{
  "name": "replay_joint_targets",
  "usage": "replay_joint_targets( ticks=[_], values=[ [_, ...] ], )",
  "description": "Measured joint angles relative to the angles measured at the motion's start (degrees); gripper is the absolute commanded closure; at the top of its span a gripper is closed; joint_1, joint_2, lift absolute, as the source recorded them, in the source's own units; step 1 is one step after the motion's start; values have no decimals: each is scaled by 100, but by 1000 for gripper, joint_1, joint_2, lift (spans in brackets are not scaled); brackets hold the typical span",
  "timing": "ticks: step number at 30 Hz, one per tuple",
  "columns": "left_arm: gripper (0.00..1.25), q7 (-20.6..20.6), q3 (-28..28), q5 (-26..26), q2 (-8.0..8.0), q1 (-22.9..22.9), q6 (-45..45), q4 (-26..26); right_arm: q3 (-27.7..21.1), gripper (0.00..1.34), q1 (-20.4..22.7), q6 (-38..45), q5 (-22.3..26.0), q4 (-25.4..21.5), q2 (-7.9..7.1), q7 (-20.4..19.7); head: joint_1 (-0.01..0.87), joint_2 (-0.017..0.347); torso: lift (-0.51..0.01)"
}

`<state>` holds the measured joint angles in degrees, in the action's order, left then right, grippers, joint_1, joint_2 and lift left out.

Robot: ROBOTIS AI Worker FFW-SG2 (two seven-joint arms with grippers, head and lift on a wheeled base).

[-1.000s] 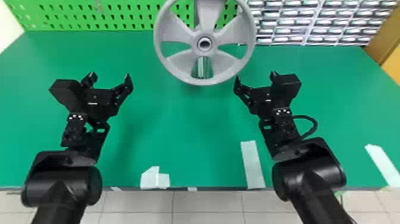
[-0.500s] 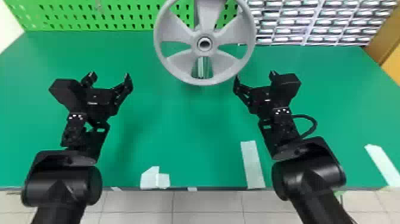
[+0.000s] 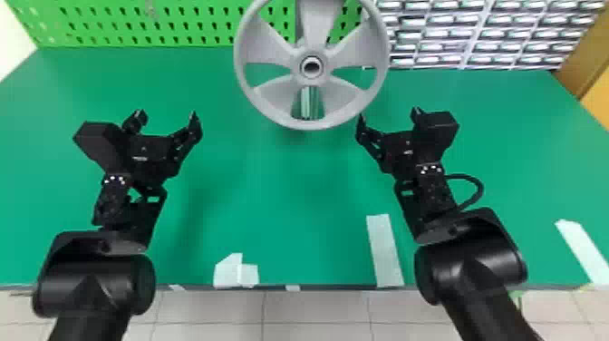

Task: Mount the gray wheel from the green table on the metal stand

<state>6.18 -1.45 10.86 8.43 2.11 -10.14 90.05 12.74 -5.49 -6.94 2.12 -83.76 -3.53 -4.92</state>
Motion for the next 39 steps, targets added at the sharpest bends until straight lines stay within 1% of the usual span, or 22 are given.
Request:
replay_joint_targets(
  ticks=[10,30,39],
  values=[
    [231,-346,79,-22,0,135,-241,62,-29,202,7,-7,-1,0,9,9,867,52,-100],
    [231,-399,130,-4,0,149,-296,90,-59,199,-14,-10,-9,-24,30,9,867,52,-100],
    [225,-466,128,17,0,149,-320,92,-100,140,-6,-67,-16,-26,52,9,867,52,-100]
  ],
)
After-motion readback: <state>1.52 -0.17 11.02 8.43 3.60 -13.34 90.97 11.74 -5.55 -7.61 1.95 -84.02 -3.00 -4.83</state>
